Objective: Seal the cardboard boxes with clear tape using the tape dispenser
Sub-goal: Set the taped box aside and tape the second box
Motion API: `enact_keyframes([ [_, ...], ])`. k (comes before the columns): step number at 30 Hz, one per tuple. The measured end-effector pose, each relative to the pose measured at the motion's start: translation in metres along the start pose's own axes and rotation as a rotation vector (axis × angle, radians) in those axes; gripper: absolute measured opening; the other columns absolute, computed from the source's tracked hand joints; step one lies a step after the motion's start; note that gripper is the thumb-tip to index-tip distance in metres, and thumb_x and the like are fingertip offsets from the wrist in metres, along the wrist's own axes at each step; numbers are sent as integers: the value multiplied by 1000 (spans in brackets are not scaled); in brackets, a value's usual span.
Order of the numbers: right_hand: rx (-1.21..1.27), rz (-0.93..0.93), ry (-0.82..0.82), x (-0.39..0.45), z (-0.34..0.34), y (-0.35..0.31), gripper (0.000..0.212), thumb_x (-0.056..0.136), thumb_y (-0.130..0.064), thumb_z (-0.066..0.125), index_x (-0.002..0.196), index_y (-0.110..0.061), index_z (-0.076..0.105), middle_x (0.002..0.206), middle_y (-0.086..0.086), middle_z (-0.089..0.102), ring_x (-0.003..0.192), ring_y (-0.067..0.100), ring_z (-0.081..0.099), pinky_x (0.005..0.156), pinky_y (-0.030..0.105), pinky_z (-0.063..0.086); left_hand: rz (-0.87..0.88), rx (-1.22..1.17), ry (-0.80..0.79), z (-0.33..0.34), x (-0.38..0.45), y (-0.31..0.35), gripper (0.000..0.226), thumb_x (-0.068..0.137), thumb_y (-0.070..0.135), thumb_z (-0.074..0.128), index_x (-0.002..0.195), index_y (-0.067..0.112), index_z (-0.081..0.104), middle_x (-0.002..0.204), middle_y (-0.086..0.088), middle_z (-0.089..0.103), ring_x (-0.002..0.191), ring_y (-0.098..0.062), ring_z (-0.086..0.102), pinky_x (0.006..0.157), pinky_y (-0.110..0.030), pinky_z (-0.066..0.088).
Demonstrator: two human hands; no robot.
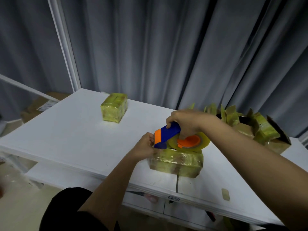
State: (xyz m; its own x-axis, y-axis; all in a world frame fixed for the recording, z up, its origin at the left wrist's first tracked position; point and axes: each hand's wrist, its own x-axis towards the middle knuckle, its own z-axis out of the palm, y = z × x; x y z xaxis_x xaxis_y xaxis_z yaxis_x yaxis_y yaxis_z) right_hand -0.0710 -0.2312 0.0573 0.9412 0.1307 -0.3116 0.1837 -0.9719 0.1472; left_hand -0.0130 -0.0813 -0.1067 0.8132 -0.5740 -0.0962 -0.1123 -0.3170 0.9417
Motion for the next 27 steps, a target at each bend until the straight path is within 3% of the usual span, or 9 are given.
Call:
enact_keyframes([
  [3,40,8,-6,0,3,3,50,74,-22,73,120,-31,55,114,-7,52,90,17,52,72,32,47,-19,-140,-145,-12,1,5,20,66,-2,59,82,7,51,83,-14,51,79,-25,49,70,-32,38],
  [7,100,23,13,-6,-3,9,52,72,-22,75,119,-34,56,113,-7,52,93,18,54,80,36,51,-123,-270,-122,-13,4,12,14,65,4,40,76,8,48,80,-12,35,74,-22,30,63,-27,24],
  [11,131,44,17,-5,-15,3,47,70,-22,76,112,-36,59,99,-12,54,82,13,54,74,33,51,-163,-397,-58,-3,3,7,28,58,6,40,82,4,53,92,-15,42,87,-25,35,76,-31,31],
  [15,180,59,-21,-4,-9,3,48,71,-20,79,113,-32,60,96,-10,56,80,13,55,71,30,49,-161,-589,-58,0,3,3,29,81,-12,28,101,-10,48,99,-20,49,85,-24,50,73,-17,48],
  [18,220,60,-7,-5,-5,9,50,70,-21,80,114,-31,60,107,-3,58,87,18,58,76,33,52,-133,-547,-105,-1,-1,9,40,57,0,38,93,-5,56,88,-14,55,79,-19,51,70,-16,44],
  [20,223,48,25,-7,-9,13,50,69,-22,81,113,-32,60,108,-3,59,88,18,58,77,34,53,-119,-490,-142,-5,-2,9,47,52,1,38,93,1,60,93,-16,54,88,-24,49,78,-24,37],
  [22,245,36,68,-10,-15,17,51,69,-22,81,114,-33,59,109,-4,58,88,18,58,77,33,53,-82,-479,-198,-9,-2,9,49,57,-1,41,102,4,62,103,-16,59,100,-23,54,88,-31,38],
  [24,285,22,107,-15,-19,21,52,70,-20,81,115,-32,58,110,-6,55,89,16,57,74,27,51,-40,-532,-209,-17,-4,16,41,68,-1,47,106,4,62,106,-10,65,104,-17,61,94,-26,44],
  [27,322,0,156,-24,-16,24,58,71,-19,81,120,-33,53,112,-8,49,90,12,54,72,23,48,-10,-538,-68,-25,-4,30,23,97,18,47,108,3,61,107,-14,65,99,-18,65,93,-29,50],
])
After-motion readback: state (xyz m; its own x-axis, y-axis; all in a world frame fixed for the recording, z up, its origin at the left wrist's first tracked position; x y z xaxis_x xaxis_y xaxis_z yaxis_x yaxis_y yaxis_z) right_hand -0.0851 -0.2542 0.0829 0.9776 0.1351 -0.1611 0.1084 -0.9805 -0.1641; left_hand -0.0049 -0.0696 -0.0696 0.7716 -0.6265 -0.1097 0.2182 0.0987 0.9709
